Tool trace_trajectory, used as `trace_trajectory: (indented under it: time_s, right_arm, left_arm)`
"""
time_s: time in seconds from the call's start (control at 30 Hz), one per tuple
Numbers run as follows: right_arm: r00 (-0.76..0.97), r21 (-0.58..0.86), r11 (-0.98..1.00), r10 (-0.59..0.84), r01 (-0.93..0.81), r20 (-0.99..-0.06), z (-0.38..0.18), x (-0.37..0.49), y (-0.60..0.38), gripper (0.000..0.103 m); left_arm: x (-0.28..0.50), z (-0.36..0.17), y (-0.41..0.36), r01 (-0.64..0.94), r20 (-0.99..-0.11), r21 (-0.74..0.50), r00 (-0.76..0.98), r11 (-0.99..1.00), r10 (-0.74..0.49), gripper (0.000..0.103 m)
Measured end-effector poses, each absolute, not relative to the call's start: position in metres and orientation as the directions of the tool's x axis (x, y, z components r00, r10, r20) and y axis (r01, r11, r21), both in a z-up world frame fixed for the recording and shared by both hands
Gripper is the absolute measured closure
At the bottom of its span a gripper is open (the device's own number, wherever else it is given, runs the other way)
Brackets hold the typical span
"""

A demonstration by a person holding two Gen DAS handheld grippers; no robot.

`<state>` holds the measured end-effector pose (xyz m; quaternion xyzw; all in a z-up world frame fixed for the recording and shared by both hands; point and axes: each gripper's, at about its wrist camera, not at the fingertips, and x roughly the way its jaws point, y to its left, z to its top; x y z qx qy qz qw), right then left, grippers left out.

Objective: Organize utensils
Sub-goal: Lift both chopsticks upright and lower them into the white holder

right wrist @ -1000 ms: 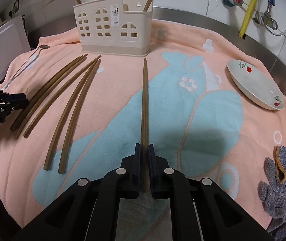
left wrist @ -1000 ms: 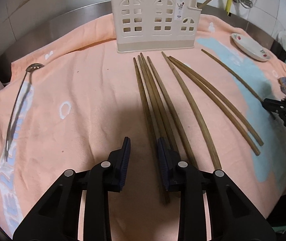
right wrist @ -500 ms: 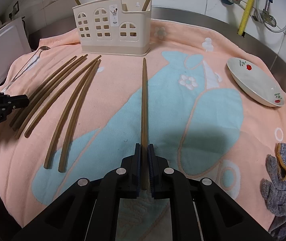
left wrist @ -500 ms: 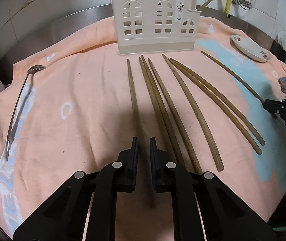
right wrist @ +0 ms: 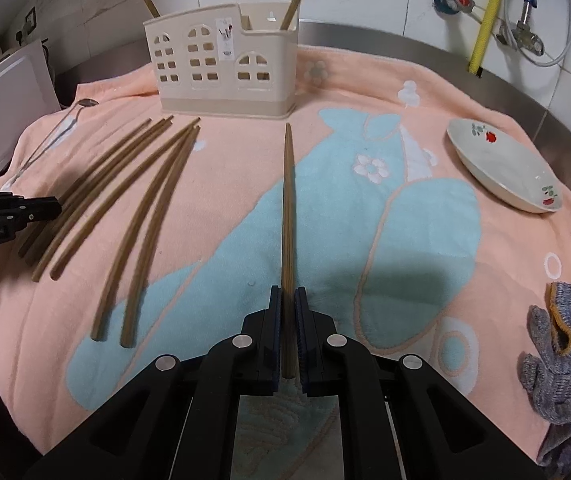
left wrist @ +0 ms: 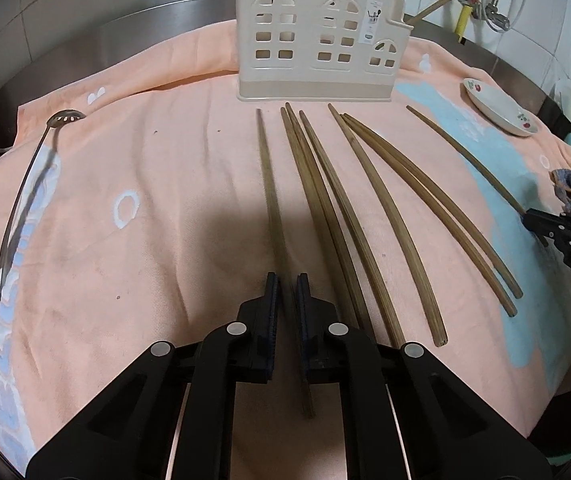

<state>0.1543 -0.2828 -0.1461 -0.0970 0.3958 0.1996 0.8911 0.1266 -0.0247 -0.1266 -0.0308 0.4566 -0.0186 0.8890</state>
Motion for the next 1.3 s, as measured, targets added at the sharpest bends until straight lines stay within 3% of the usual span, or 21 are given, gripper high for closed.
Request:
trace_trajectory:
  time_s: [0.57, 1.3]
  right_arm:
    - [0.743, -0.031, 0.889, 0.361, -0.456, -0.564, -0.042, 0.131, -0.277, 0.096]
    - [0.732, -0.028, 0.834, 0.467, -0.552, -0.496, 0.061, 0.171, -0.238, 0.096]
  left_arm:
    - [0.108, -0.057, -0.014, 0.049, -0.690, -0.059, 0.720, 0.997, -0.076, 0.097]
    - [0.135, 0.005, -0.016, 0.143, -0.600, -0.056, 0.786, 0.988, -0.148, 0.097]
